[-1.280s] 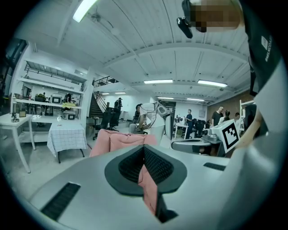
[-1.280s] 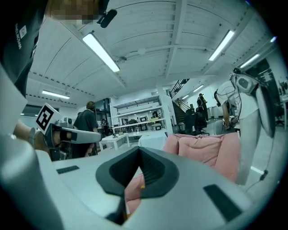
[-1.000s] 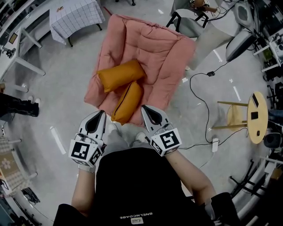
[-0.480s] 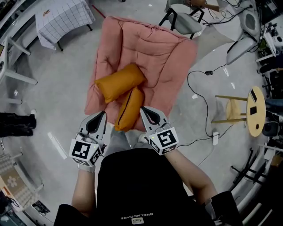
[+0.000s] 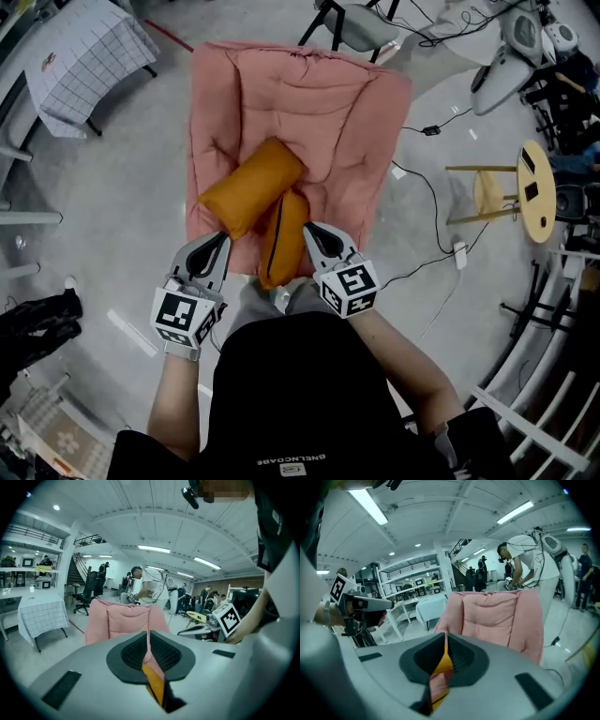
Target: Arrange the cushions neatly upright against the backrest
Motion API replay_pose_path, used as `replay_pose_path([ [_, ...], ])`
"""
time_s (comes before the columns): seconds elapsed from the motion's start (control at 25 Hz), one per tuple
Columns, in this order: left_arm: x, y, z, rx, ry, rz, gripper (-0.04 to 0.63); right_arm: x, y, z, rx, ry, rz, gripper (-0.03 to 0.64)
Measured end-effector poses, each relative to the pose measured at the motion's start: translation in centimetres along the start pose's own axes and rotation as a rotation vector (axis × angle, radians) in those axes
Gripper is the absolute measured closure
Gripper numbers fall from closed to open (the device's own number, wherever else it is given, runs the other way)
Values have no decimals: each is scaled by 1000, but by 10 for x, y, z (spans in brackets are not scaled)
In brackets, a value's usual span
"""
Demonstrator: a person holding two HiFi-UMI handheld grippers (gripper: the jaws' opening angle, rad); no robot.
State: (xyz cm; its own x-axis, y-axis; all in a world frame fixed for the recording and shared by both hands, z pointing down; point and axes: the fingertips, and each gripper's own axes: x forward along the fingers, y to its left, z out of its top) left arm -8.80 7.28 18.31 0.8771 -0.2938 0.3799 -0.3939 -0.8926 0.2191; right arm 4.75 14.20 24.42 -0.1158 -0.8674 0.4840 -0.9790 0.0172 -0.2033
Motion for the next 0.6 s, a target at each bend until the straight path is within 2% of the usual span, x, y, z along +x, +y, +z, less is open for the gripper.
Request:
replay_pose_path([
  [0.04,5,2,-3,7,20,-22,576,2,-3,-6,22,16,-13,604],
  [0.2,29,10,-22,43,114,-94,481,10,-15,-37,132,93,-51,556],
  [0.48,82,19,-56,69,272,-103,375,24,-43,-111,340,232,-63,407],
  [0.6,105,27,-70,121,329,-80,326,38,-55,-142,447,291,-46,346],
])
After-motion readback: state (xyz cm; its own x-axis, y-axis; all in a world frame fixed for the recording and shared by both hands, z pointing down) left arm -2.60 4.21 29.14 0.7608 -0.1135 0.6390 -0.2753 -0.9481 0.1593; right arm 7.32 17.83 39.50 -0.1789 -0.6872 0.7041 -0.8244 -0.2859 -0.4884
